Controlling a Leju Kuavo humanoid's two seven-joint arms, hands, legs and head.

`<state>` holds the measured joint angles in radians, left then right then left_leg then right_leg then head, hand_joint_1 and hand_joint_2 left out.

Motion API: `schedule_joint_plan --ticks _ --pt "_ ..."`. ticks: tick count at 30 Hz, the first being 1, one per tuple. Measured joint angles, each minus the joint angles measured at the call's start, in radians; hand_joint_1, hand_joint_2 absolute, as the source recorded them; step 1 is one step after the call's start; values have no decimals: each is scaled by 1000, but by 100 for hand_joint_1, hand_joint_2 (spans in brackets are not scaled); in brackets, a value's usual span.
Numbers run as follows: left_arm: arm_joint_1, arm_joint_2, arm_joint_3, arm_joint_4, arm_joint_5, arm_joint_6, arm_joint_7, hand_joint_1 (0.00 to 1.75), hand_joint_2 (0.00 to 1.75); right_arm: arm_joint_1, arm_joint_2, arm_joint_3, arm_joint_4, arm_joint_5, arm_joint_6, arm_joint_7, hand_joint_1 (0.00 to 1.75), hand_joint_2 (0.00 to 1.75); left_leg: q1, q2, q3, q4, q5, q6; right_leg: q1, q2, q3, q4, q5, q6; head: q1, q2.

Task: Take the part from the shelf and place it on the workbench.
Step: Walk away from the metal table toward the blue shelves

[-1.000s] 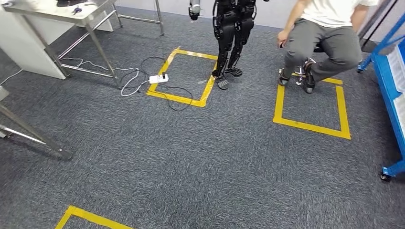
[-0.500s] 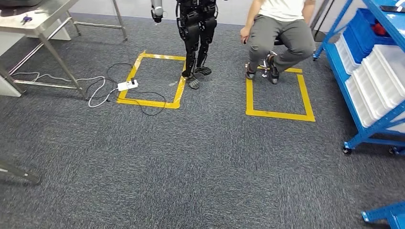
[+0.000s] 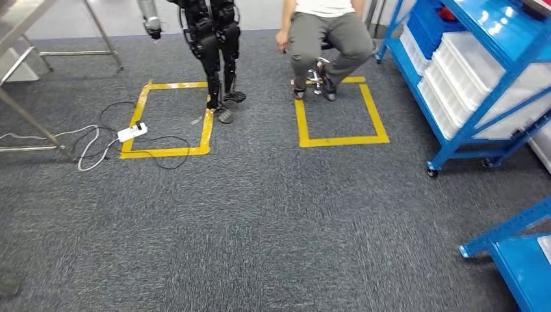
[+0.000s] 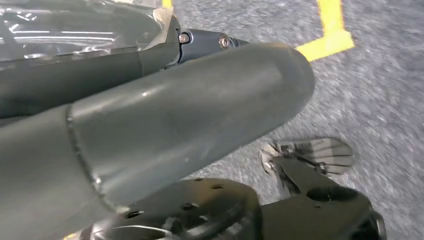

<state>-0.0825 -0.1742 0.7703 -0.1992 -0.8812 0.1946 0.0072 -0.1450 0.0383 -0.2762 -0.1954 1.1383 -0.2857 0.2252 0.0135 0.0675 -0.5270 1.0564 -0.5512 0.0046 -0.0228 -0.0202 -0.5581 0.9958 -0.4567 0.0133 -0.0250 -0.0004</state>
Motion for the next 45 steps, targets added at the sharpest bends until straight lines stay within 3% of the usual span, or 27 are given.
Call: schedule_joint_plan --ticks 1,3,5,7,9,11,13,15,17,19,20,21,23,24,26,28,29,31,33,34,35,36,37,39,41,43,45 --pt "0 0 0 0 0 -1 0 0 0 -1 0 0 0 0 0 0 0 0 3 -33 -22 53 -32 -2 -1 10 0 0 1 -7 -2 0" --pt "3 0 0 0 0 -2 0 0 0 -2 0 0 0 1 1 0 0 0 4 -65 -89 189 -94 -2 6 35 0 0 2 -16 -4 0" --pt "4 0 0 0 1 -4 0 0 0 -1 0 0 0 1 2 0 0 0 4 -70 -122 235 -86 0 10 64 2 1 1 -16 -4 0" --pt "5 0 0 0 1 -4 0 0 0 -1 0 0 0 1 3 0 0 0 6 -85 -82 128 -7 4 11 93 5 2 1 -15 -4 0" --pt "5 1 0 0 1 -4 1 0 0 -2 1 0 0 1 5 -1 0 0 9 -121 -31 7 50 9 13 118 5 5 2 -12 -4 0" --pt "4 2 0 0 1 -4 2 0 0 -2 2 0 0 2 7 -1 0 0 4 -133 -17 -31 58 14 15 136 -3 5 4 -2 -3 0" --pt "3 3 0 0 1 -4 5 0 0 2 1 0 0 2 8 -1 0 0 0 -112 -15 -41 66 28 15 146 -16 5 7 12 -3 0" --pt "2 2 0 0 1 -4 6 0 0 3 0 -1 0 2 9 -1 0 0 0 -90 -12 -55 76 44 17 110 -41 45 -13 15 -1 0" --pt "3 2 0 0 1 -4 6 0 0 1 1 -3 0 2 9 -1 0 0 -1 -63 -12 -61 79 52 16 55 -99 160 -68 9 3 0" --pt "5 2 0 0 1 -4 5 0 0 2 3 -5 0 1 9 -2 0 0 -3 -35 -14 -61 79 54 12 36 -157 277 -110 14 5 0" --pt "5 2 0 0 1 -4 5 0 0 4 3 -6 0 0 10 -2 0 0 -4 -23 -15 -61 79 53 9 33 -162 294 -111 21 5 0" --pt "5 2 0 0 1 -4 5 0 0 7 3 -7 0 -1 10 -3 0 0 -4 -11 -15 -61 78 52 5 27 -145 266 -96 32 6 0" --pt "5 2 0 0 1 -5 4 0 0 8 3 -10 0 -1 10 -4 0 0 -5 11 -11 -59 74 46 -2 -12 -63 122 -47 48 8 0" --pt "5 3 0 0 1 -6 3 0 0 7 4 -11 0 -1 10 -4 0 0 -7 22 -8 -58 70 40 -1 -37 -24 55 -26 51 9 0" --pt "4 4 0 0 0 -6 3 0 0 4 7 -13 0 -1 10 -5 0 0 -12 41 0 -56 62 27 4 -61 1 2 -11 40 6 0" --pt "1 4 0 0 -1 -6 3 0 0 4 7 -14 0 -2 10 -5 0 0 -9 60 8 -56 56 14 6 -37 -1 1 -7 25 3 0" --pt "0 4 0 -1 -2 -6 3 0 0 5 7 -14 0 -3 10 -5 0 0 -4 55 10 -52 50 8 2 -25 2 -1 -6 19 3 0" --pt "-1 4 0 -1 -3 -7 2 0 0 6 6 -15 0 -4 10 -5 0 0 4 1 -16 17 1 -2 -7 -1 8 -4 1 2 -2 0" --pt "1 4 0 0 -2 -9 -1 0 0 5 7 -15 0 -4 10 -7 0 0 7 -56 -81 157 -72 -4 -4 25 5 -4 4 -7 -5 0" --pt "3 4 0 0 0 -10 -3 0 0 5 8 -15 0 -4 10 -8 0 0 7 -65 -112 217 -92 -4 -2 39 4 -4 4 -9 -5 0" --pt "4 4 0 0 1 -11 -6 0 0 6 9 -15 0 -4 10 -9 0 0 7 -68 -129 243 -90 -3 0 53 4 -3 5 -9 -5 0" --pt "5 4 0 0 1 -11 -8 0 0 7 9 -15 0 -4 10 -9 0 0 7 -70 -128 230 -67 -2 0 68 5 -3 5 -10 -5 0" --pt "5 4 0 0 1 -11 -10 0 0 8 9 -15 0 -4 10 -10 0 0 7 -75 -109 179 -30 1 0 82 7 -3 5 -10 -5 0" --pt "5 6 1 0 1 -11 -12 0 0 7 10 -15 0 -2 10 -10 0 0 10 -111 -49 40 42 6 3 108 8 0 5 -7 -5 0" --pt "4 9 0 0 1 -11 -14 0 0 6 11 -15 0 -1 10 -10 0 0 9 -138 -20 -32 65 11 7 127 2 1 5 2 -4 0" --pt "2 10 0 -1 1 -11 -21 0 0 8 12 -16 0 -1 9 -11 0 0 2 -123 -19 -40 68 20 7 143 -10 -2 9 18 -3 0" --pt "1 10 1 -1 1 -11 -30 0 0 9 11 -17 0 -1 9 -11 0 0 0 -101 -17 -50 77 37 7 114 -27 21 -2 26 -2 0"
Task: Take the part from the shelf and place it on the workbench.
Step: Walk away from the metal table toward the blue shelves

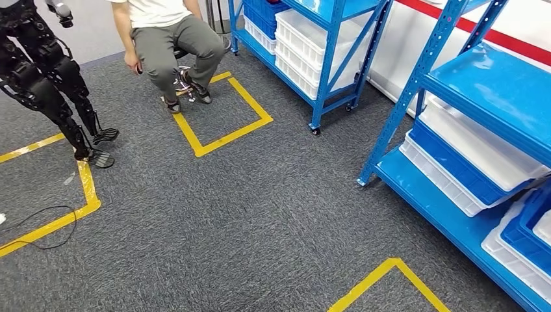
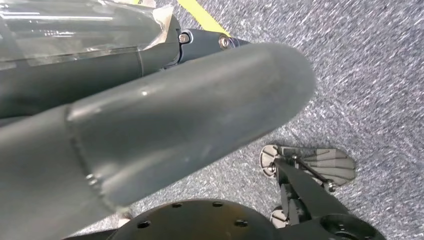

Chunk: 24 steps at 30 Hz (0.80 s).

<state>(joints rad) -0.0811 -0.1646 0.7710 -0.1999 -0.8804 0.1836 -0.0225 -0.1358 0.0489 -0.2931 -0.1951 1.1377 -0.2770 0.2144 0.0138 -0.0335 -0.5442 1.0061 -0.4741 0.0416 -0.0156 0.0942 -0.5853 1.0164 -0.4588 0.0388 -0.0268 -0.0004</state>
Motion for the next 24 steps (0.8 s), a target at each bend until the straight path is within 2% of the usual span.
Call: schedule_joint_plan --ticks 1,2,4,5,6,7,8,9,10,11,12,13,14,15,16,17,18,19,20,21,22,23,24 --pt "0 0 0 0 0 0 -4 0 0 -1 0 -1 0 0 0 0 0 0 1 13 0 -5 4 7 2 -26 -18 37 -21 -3 3 0" --pt "1 0 0 0 0 1 -7 0 0 -2 0 -1 0 0 -1 0 0 0 0 27 -1 -7 6 12 1 -56 -46 97 -51 -8 5 0" --pt "3 1 0 0 0 2 -10 0 0 -4 2 -3 0 1 -1 -1 0 0 -3 56 -4 -7 6 14 0 -78 -109 227 -108 -11 8 0" --pt "4 1 0 0 0 3 -10 0 0 -4 2 -4 0 1 -1 -1 0 0 -4 70 -5 -7 6 14 -1 -81 -126 265 -121 -7 8 0" --pt "4 1 0 0 0 3 -10 0 0 -2 2 -5 0 0 -1 -1 0 0 -4 82 -5 -7 5 14 -1 -84 -121 262 -116 1 9 0" --pt "3 1 0 0 0 2 -10 0 0 -1 2 -6 0 0 -1 -1 0 0 -4 93 -5 -6 5 13 -1 -90 -95 219 -97 9 9 0" --pt "3 0 0 0 0 2 -10 0 0 -1 2 -7 0 0 -1 -1 0 0 -4 105 -3 -6 3 11 -1 -107 -52 145 -71 16 10 0" --pt "3 0 0 0 0 2 -10 0 0 -2 1 -7 0 0 -1 -1 0 0 -7 116 -1 -6 2 8 0 -132 -10 70 -45 18 11 0" --pt "4 0 0 0 0 2 -10 0 0 -4 1 -7 0 0 -1 -1 0 0 -9 126 2 -5 -1 3 4 -155 22 13 -26 16 11 0" --pt "3 0 0 0 0 2 -10 0 0 -5 2 -7 0 0 -1 -1 0 0 -11 135 7 -5 -4 -3 8 -169 38 -20 -14 9 10 0" --pt "3 0 0 0 0 2 -10 0 0 -6 2 -7 0 0 -1 -1 0 0 -13 144 12 -6 -7 -9 13 -171 39 -26 -10 0 10 0" --pt "1 -1 0 0 0 2 -9 0 0 -6 2 -8 0 0 -1 -1 0 0 -13 155 16 -7 -10 -15 16 -160 37 -28 -7 -8 10 0" --pt "0 -1 0 0 0 2 -9 0 0 -6 2 -8 0 0 -1 -1 0 0 -10 153 19 -4 -13 -22 9 -148 37 -30 -5 -16 9 0" --pt "-1 -1 0 0 0 2 -9 0 0 -6 1 -8 0 0 -1 0 0 0 -7 134 16 8 -25 -29 3 -136 40 -32 -1 -24 8 0" --pt "-2 -1 0 0 0 2 -9 0 0 -6 2 -8 0 0 -1 0 0 0 -4 106 5 38 -48 -35 -3 -124 42 -34 3 -33 5 0" --pt "-1 0 0 0 0 1 -9 0 0 -7 2 -9 0 0 -1 0 0 0 -2 72 -16 87 -79 -40 -9 -114 44 -35 7 -41 4 0" --pt "0 0 0 0 0 1 -9 0 0 -8 3 -9 0 0 -1 1 0 0 -1 47 -46 153 -116 -42 -6 -102 42 -35 8 -45 2 0" --pt "2 0 0 0 0 1 -9 0 0 -8 4 -9 0 0 -1 1 0 0 -1 37 -78 222 -146 -44 -4 -90 41 -35 9 -47 2 0" --pt "3 0 0 0 0 1 -9 0 0 -7 5 -9 0 0 0 1 0 0 -1 33 -102 270 -159 -45 -3 -76 41 -34 9 -48 2 0" --pt "4 1 0 0 0 1 -9 0 0 -5 5 -9 0 0 0 1 0 0 0 31 -113 286 -153 -45 -2 -62 41 -34 9 -47 1 0" --pt "5 1 0 0 1 1 -9 0 0 -4 5 -10 0 0 1 1 0 0 1 29 -101 255 -123 -44 -2 -47 43 -33 9 -47 1 0" --pt "5 1 0 0 1 1 -9 0 0 -3 5 -11 0 -1 2 0 0 0 3 22 -73 192 -83 -42 -2 -32 45 -32 9 -47 1 0" --pt "5 2 0 0 1 1 -9 0 0 -3 6 -12 0 -1 2 0 0 0 6 -1 -40 118 -48 -39 -2 -19 45 -31 9 -46 1 0"
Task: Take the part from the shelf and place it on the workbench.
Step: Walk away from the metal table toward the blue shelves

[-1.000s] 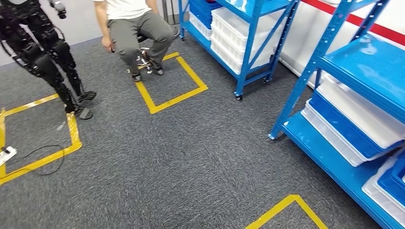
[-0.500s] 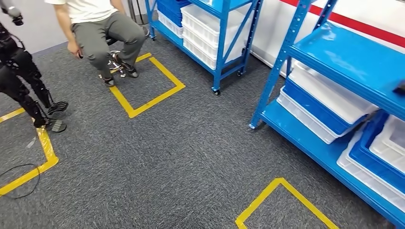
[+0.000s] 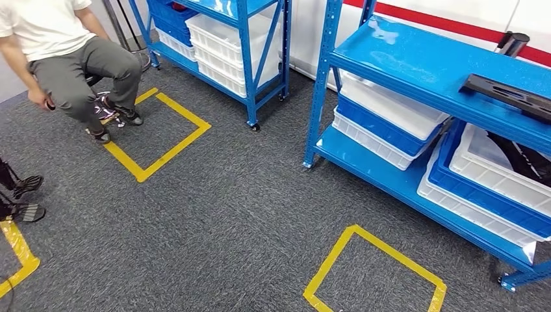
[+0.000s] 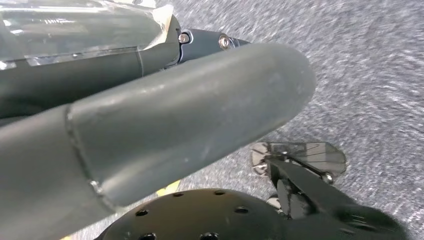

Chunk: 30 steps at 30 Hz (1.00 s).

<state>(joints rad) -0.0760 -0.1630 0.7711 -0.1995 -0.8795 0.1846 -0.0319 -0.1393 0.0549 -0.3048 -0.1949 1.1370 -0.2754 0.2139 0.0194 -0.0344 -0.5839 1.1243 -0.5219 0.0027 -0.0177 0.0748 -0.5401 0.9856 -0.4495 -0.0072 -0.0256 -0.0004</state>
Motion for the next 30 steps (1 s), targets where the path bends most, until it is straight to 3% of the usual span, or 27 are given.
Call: schedule_joint_plan --ticks 1,3,5,7,9,11,12,15,18,20,21,22,24,25,26,27,28,30 --pt "0 1 0 0 0 0 0 0 0 -1 1 -1 0 0 0 -1 0 0 2 -20 27 -62 25 3 3 12 -1 2 0 3 0 0" --pt "-1 2 0 0 0 0 -1 0 0 -3 2 -2 0 -1 0 -2 0 0 -1 -42 46 -113 37 11 5 31 -12 3 3 14 1 0" --pt "-3 2 0 0 1 0 -1 0 0 -2 1 -3 0 -1 0 -2 0 0 -7 -20 46 -119 42 25 6 44 -24 1 8 29 1 0" --pt "-4 1 0 0 1 0 -3 0 0 0 0 -6 0 -1 0 -2 0 0 -7 3 49 -133 53 42 6 12 -42 27 -7 36 3 0" --pt "-3 0 0 0 1 -1 -4 0 0 -3 0 -9 0 -1 0 -2 0 0 -7 30 48 -140 58 50 5 -41 -93 134 -64 32 7 0" --pt "0 0 1 0 1 -1 -5 0 0 -4 2 -11 0 -1 0 -3 0 0 -7 60 46 -140 58 52 1 -61 -155 265 -119 34 9 0" --pt "0 1 1 0 1 -1 -5 0 0 -3 2 -11 0 -1 0 -4 0 0 -8 74 45 -140 57 52 0 -64 -165 290 -125 41 9 0" --pt "0 0 1 0 1 -2 -5 0 0 1 0 -11 0 0 0 -3 0 0 -7 100 46 -140 56 49 -4 -72 -125 226 -95 63 11 0" --pt "0 -1 1 0 1 -2 -5 0 0 2 0 -11 0 0 0 -3 0 0 -7 103 47 -140 55 48 -4 -74 -113 205 -87 66 11 0" --pt "0 -1 1 0 1 -2 -5 0 0 1 -1 -11 0 0 0 -3 0 0 -8 112 50 -139 53 45 -6 -97 -65 121 -60 72 11 0" --pt "0 -1 1 0 1 -3 -5 0 0 0 -1 -11 0 0 0 -4 0 0 -10 122 54 -138 50 38 -4 -116 -39 69 -42 67 11 0" --pt "-2 -1 1 -1 1 -2 -6 0 0 -2 0 -11 0 0 0 -4 0 0 -10 134 60 -137 44 26 -5 -125 -11 18 -22 56 10 0" --pt "-4 0 1 -1 1 -2 -8 0 0 -4 1 -11 0 0 -1 -5 0 0 -7 93 27 -37 -27 0 -5 -105 -3 -7 -2 18 4 0" --pt "-4 0 1 -2 1 -1 -8 0 0 -4 2 -11 0 1 -1 -5 0 0 -3 65 -8 43 -69 -8 -6 -82 -2 -8 2 6 3 0" --pt "-3 1 1 -2 1 -1 -9 0 0 -4 3 -11 0 1 -2 -6 0 0 -2 36 -48 128 -108 -10 -3 -65 -4 -8 4 0 0 0" --pt "-1 1 1 -2 1 -1 -9 0 0 -3 3 -12 0 1 -2 -6 0 0 -2 33 -72 169 -114 -9 -1 -51 -5 -7 5 0 0 0" --pt "0 1 1 -2 1 -1 -9 0 0 -1 4 -12 0 1 -2 -6 0 0 -2 31 -76 168 -97 -8 0 -36 -4 -6 5 0 0 0" --pt "0 1 1 -2 1 -1 -9 0 0 1 4 -12 0 2 -2 -6 0 0 -1 22 -38 71 -27 -1 2 -9 -1 -6 5 0 0 0"
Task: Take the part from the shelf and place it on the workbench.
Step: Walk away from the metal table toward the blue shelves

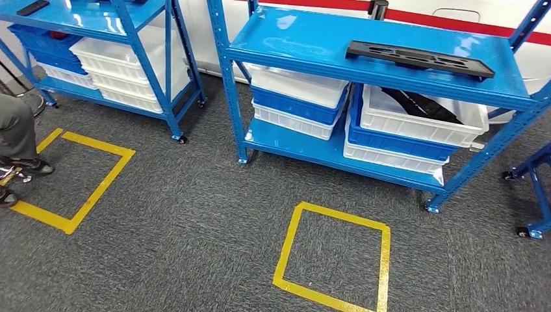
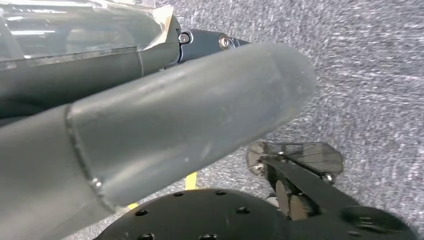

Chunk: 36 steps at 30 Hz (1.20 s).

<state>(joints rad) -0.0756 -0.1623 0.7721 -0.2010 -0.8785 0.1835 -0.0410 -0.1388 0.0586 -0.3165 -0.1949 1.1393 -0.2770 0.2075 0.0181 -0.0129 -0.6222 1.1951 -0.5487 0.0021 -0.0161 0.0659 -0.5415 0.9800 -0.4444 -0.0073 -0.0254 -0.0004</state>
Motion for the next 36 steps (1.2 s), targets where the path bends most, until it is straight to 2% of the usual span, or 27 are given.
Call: schedule_joint_plan --ticks 1,2,4,5,6,7,8,10,11,12,13,14,16,17,18,19,21,22,23,28,32,33,36 --pt "0 2 0 0 0 0 0 0 0 -1 1 0 0 0 0 0 0 0 -1 -24 33 -76 35 7 3 12 0 2 0 1 0 0" --pt "0 3 0 0 0 0 -1 0 0 -2 3 0 0 1 0 0 0 0 -1 -42 58 -134 58 13 5 24 -1 3 0 3 0 0" --pt "-1 6 0 0 -1 0 -2 0 0 -3 5 0 0 1 0 0 0 0 -7 -64 83 -196 76 25 8 47 -10 4 2 12 1 0" --pt "-2 6 0 0 -2 0 -3 0 0 -2 5 0 0 1 0 0 0 0 -8 -51 83 -198 78 29 9 58 -17 2 4 20 1 0" --pt "-3 5 0 0 -2 0 -4 0 0 -1 3 -1 0 1 -1 0 0 0 -9 -39 84 -204 83 35 8 59 -23 6 5 26 1 0" --pt "-4 4 0 0 -2 0 -5 0 0 0 2 -1 0 1 -1 0 0 0 -7 -27 86 -212 89 41 9 47 -33 20 -2 29 2 0" --pt "-4 3 0 0 -2 0 -5 0 0 0 1 -2 0 1 -1 0 0 0 -5 -14 88 -220 95 46 11 24 -52 52 -21 29 5 0" --pt "-3 2 0 0 -2 0 -6 0 0 -3 1 -2 0 1 -2 0 0 0 -4 14 87 -226 100 52 10 -31 -112 171 -83 24 11 0" --pt "-2 2 0 0 -2 0 -5 0 0 -4 1 -3 0 1 -2 0 0 0 -5 29 85 -226 100 52 7 -45 -144 237 -111 26 13 0" --pt "-1 1 0 0 -2 0 -5 0 0 -4 1 -4 0 3 -2 0 0 0 -5 40 84 -225 99 51 3 -51 -163 280 -126 31 13 0" --pt "0 1 1 0 -2 0 -5 0 0 -3 0 -4 0 6 -2 0 0 0 -5 50 83 -225 99 50 -2 -55 -162 286 -125 41 13 0" --pt "-1 1 1 0 -2 0 -5 0 0 -1 -1 -5 0 11 -2 1 0 0 -3 56 83 -223 97 47 -7 -58 -139 250 -109 53 13 0" --pt "-1 0 1 0 -2 0 -8 0 0 1 -3 -5 0 20 -1 3 0 0 1 64 83 -215 92 37 -18 -72 -55 108 -59 73 13 0" --pt "-2 0 1 0 -1 -1 -11 0 0 0 -3 -5 0 22 0 3 0 0 1 67 83 -210 88 29 -19 -79 -22 50 -39 76 14 0" --pt "-2 0 2 -1 -1 -1 -17 0 0 -1 -2 -5 0 24 2 3 0 0 0 68 84 -204 82 22 -21 -84 -2 16 -27 72 14 0" --pt "-2 1 3 -1 0 0 -25 0 0 -2 -1 -5 0 25 4 3 0 0 -1 68 84 -201 77 22 -21 -87 2 9 -22 65 13 0" --pt "-3 2 6 -1 2 5 -39 0 0 -3 0 -5 0 26 6 3 0 0 -1 67 84 -198 78 41 -23 -86 5 7 -17 57 8 0" --pt "-3 2 9 -1 2 8 -45 0 0 -3 0 -5 0 27 6 3 0 0 -1 66 83 -198 81 53 -20 -86 4 7 -16 56 7 0" --pt "-3 2 11 -1 3 11 -51 0 0 -3 0 -5 0 29 6 3 0 0 0 65 84 -200 84 60 -18 -85 4 7 -15 55 5 0" --pt "-3 2 18 -1 9 23 -81 0 0 -4 1 -5 0 37 6 3 0 0 3 64 87 -206 83 50 -15 -85 3 7 -16 48 3 0" --pt "-3 4 25 -1 12 33 -92 0 0 -5 4 -5 0 40 6 3 0 0 2 65 84 -204 78 44 -17 -85 3 6 -15 48 2 0" --pt "-3 4 27 -1 13 38 -93 0 0 -5 6 -5 0 41 6 3 0 0 1 65 84 -204 77 43 -17 -86 4 4 -14 50 2 0" --pt "-3 3 31 -1 13 53 -96 0 0 -5 7 -5 0 43 6 3 0 0 2 60 85 -221 77 46 -13 -86 5 19 1 66 2 0"
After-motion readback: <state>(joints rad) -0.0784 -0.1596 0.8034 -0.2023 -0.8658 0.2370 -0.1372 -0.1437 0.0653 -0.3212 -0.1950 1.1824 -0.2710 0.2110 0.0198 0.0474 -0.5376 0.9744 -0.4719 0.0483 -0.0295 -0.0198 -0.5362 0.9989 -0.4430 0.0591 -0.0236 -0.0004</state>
